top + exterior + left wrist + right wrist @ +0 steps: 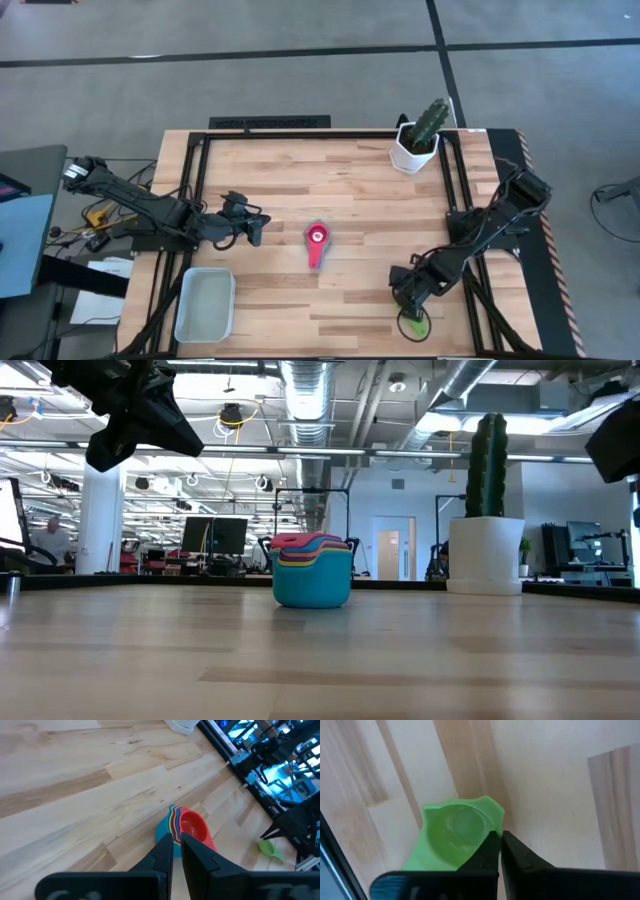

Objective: Nest measuring cups in basket
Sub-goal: Stack the green measuring cup on top of the pink measuring cup

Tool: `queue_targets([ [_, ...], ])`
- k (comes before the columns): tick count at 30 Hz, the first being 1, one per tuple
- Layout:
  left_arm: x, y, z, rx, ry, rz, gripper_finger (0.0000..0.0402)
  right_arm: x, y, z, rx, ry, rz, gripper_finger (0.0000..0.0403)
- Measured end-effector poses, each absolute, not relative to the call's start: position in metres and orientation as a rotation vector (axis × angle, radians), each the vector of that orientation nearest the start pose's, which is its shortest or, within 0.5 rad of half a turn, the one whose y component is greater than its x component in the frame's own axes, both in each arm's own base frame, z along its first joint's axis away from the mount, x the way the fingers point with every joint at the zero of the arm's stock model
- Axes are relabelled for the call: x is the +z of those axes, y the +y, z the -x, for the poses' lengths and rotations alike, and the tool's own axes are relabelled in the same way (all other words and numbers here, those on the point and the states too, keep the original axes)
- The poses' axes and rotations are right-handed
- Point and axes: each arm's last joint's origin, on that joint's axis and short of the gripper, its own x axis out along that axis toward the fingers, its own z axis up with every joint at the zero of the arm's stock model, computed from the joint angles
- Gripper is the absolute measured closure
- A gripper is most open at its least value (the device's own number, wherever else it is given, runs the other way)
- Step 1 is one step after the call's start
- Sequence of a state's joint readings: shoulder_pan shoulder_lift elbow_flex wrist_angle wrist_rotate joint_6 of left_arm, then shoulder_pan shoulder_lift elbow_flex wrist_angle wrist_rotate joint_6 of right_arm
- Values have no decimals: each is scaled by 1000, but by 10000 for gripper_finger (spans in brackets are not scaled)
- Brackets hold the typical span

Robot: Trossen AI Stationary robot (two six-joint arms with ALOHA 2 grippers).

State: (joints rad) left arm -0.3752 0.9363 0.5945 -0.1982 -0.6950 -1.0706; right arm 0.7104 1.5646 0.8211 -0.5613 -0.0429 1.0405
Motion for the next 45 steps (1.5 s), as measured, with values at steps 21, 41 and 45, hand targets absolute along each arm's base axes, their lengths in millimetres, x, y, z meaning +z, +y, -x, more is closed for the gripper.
queue_targets([
  [21, 247, -44, -187, 589, 207, 627, 379, 195, 102, -270, -152, 913, -874, 397],
  [41, 248, -10, -193, 731, 208, 497, 379, 234, 22, -308, -271, 672, -991, 396],
  [45, 248, -7, -193, 748, 204, 499, 379, 247, 10, -313, -303, 648, -994, 398],
])
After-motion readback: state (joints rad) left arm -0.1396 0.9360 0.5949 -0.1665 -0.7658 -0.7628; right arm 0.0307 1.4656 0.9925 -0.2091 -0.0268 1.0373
